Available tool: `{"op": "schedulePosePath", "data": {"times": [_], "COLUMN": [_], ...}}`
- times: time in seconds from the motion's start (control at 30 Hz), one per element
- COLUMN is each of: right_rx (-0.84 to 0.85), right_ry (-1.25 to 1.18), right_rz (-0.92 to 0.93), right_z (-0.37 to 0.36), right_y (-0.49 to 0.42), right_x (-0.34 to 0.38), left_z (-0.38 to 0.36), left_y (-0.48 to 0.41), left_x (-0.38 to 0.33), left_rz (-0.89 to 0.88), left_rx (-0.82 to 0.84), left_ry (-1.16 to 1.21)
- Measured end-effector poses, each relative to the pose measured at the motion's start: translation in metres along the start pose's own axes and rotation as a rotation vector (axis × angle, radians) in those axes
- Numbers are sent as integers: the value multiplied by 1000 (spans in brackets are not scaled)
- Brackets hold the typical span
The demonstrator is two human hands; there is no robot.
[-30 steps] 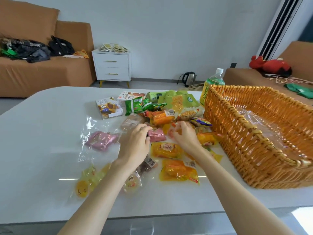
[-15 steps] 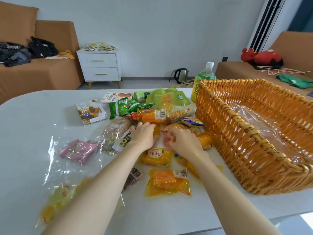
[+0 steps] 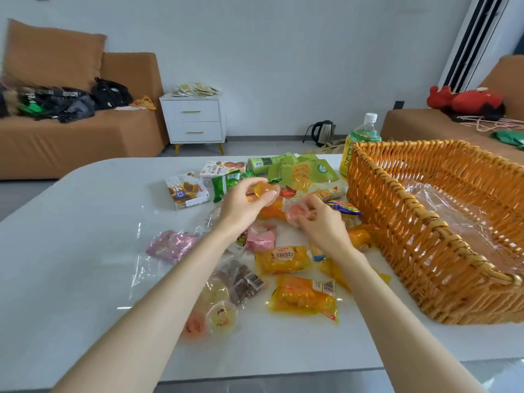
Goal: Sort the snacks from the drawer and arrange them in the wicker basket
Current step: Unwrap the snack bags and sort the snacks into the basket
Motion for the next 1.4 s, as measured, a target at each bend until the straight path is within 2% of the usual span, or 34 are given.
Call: {"op": "schedulePosePath", "data": {"times": [0.1, 0.17, 0.27, 0.37, 0.47, 0.63, 0.83, 1.0, 1.1, 1.23, 1.4], "right_rx": [14, 86, 270, 351, 341, 324, 306, 249, 209, 319, 328], "right_ry": [-163, -251, -484, -556, -591, -652, -693, -569, -599, -812, -754], "right_rz": [6, 23, 79, 107, 121, 118, 98, 139, 99, -16, 69], "right_z": [-1, -10, -35, -56, -68, -73, -81, -81, -80, -102, -117], "right_y": [8, 16, 29, 36, 33, 22, 14, 9, -3, -10, -10], "right_x": [26, 47, 82, 105, 114, 114, 109, 111, 101, 92, 102], "left_z": [46, 77, 114, 130, 124, 107, 110, 129, 146, 161, 155], "left_y": [27, 45, 66, 71, 62, 51, 65, 74, 78, 77, 77], "left_x": [-9, -6, 8, 27, 41, 52, 71, 76, 75, 80, 85], "left_rz": [16, 29, 39, 57, 69, 0, 132, 50, -18, -24, -5], "left_rx": [-61, -89, -95, -94, 2, 152, 181, 56, -35, -83, -75], "left_ry": [203, 246, 153, -62, -295, -544, -361, -415, -481, -436, -392]}}
Point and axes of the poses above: each hand's wrist, its own y-axis away from the middle knuckle, its own z-axis out of the back of the hand, x = y × z, the point moved 6 cm from there along -y, towards the middle knuckle, and after that the axes turned 9 degrees about x, right-handed, at the moved point
